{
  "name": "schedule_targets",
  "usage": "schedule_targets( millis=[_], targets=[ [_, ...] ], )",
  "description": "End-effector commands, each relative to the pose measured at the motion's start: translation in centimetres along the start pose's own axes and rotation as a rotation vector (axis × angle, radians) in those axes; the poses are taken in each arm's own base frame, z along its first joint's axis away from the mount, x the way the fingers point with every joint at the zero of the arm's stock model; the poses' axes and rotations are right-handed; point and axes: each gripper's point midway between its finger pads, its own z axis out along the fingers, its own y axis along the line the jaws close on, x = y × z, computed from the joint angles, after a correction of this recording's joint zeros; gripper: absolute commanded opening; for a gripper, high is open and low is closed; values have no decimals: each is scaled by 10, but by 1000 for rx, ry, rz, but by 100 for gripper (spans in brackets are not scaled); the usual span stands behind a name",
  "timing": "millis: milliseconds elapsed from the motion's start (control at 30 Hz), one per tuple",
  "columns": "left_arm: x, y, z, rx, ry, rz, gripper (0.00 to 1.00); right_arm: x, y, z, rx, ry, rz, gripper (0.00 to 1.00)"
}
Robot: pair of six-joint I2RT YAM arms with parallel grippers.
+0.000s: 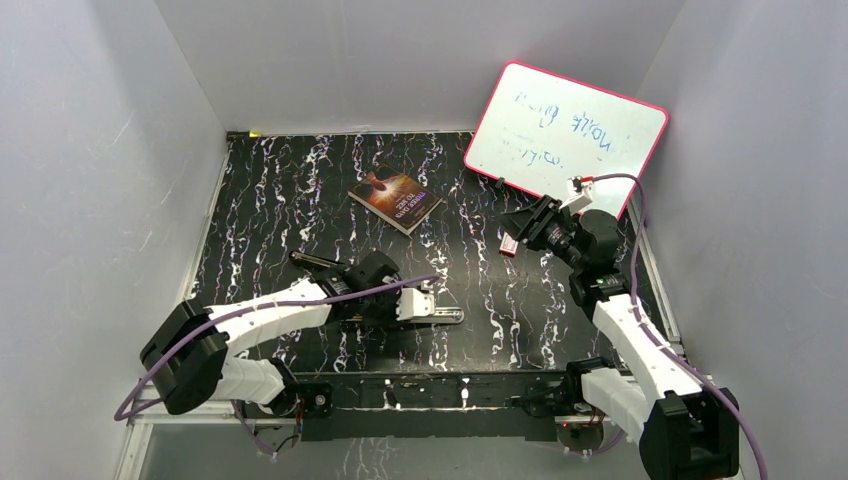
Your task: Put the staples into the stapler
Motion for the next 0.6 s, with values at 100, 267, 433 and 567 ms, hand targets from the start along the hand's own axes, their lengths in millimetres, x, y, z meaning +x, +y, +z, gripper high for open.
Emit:
schedule_targets(
  millis=[100, 267, 433, 567],
  targets=[
    [-5, 12, -2, -30, -8, -4, 18, 0, 7, 5, -48, 21, -28, 55],
    [-1, 5, 7, 10, 3, -30, 29, 5, 2, 8, -47, 43, -23, 55],
    [1, 5, 10, 6, 8, -39, 36, 10, -2, 9, -43, 57, -19, 55],
    [-1, 14, 9, -51, 0, -56, 50, 14, -8, 9, -29, 66, -24, 56]
  ],
)
